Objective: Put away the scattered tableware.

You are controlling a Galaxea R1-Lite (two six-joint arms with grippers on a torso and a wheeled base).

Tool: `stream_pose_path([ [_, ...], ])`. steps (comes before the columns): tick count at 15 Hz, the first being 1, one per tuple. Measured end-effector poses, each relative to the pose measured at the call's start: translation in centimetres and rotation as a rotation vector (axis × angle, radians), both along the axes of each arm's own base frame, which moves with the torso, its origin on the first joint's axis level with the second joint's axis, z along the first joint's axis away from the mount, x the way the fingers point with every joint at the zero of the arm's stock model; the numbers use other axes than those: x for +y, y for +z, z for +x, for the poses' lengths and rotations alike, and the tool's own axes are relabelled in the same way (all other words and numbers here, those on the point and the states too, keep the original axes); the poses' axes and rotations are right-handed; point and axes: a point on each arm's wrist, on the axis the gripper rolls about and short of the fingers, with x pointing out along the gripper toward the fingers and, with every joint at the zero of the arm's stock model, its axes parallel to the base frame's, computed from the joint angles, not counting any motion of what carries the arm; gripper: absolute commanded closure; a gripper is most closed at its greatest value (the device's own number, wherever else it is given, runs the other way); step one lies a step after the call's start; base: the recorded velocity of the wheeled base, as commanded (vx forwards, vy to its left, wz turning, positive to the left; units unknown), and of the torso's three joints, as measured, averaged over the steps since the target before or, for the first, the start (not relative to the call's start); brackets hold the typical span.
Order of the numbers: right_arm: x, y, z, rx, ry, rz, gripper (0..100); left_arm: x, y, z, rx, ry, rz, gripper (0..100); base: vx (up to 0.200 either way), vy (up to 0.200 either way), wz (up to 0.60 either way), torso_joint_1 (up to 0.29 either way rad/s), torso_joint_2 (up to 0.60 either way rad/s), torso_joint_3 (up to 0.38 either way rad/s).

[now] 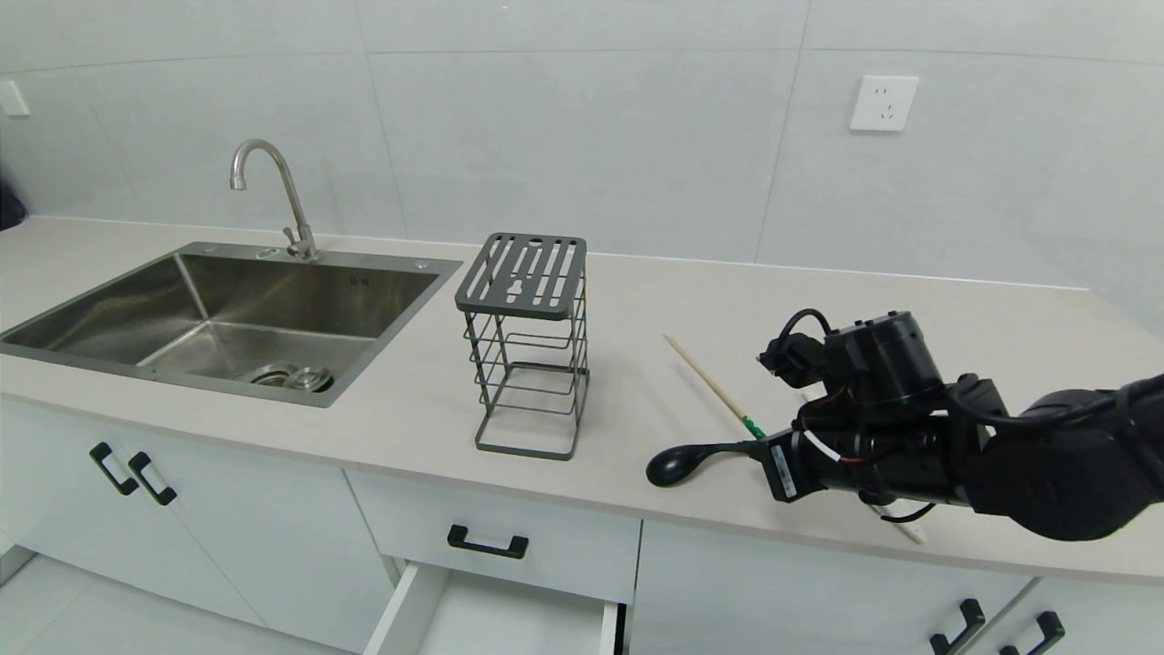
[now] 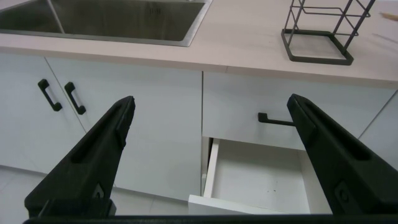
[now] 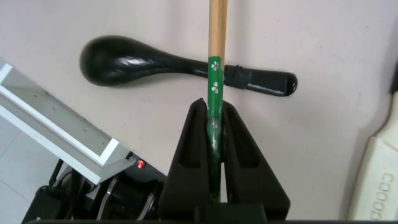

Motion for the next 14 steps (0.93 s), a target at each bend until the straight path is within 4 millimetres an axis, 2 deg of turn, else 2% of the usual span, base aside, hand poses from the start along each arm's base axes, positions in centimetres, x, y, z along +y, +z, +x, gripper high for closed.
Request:
stream_pose_path([
  [12,-1.8,5.2,-3.4,-0.17,0.1,0.068,100,0.0,0.0,0.0,0.0,0.0,0.0,0,0.0,0.0,0.0,0.0,0.0,0.0],
  [14,-1.9,6.0,-3.9,-0.189,0.165,0.104,100,0.0,0.0,0.0,0.0,0.0,0.0,0,0.0,0.0,0.0,0.0,0.0,0.0],
])
